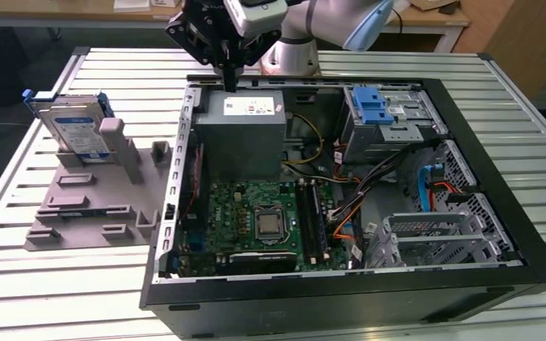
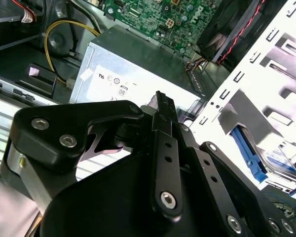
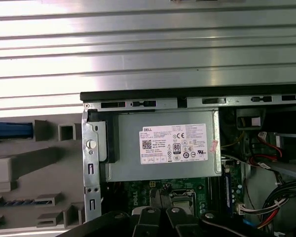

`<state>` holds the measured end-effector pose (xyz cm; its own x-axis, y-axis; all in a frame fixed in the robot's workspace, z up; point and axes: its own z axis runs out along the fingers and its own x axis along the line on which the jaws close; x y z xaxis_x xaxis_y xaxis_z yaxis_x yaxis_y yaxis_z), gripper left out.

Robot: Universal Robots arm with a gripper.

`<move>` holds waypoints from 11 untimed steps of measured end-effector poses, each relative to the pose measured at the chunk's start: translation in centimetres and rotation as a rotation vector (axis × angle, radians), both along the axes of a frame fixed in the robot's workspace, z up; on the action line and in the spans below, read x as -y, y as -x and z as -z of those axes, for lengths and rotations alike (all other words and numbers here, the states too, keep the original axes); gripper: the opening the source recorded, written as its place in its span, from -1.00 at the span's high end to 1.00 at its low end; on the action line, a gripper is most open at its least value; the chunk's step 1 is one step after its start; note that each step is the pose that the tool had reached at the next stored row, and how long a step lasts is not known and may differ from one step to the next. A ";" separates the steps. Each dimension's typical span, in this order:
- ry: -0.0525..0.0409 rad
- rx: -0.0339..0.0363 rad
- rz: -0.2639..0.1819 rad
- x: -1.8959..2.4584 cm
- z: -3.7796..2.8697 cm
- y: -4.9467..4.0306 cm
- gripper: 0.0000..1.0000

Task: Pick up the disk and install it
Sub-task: 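Reach for the disk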

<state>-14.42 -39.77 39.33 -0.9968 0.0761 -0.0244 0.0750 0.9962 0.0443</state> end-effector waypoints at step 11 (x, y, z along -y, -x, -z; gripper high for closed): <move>0.0000 0.0000 0.000 0.00 0.00 0.26 0.79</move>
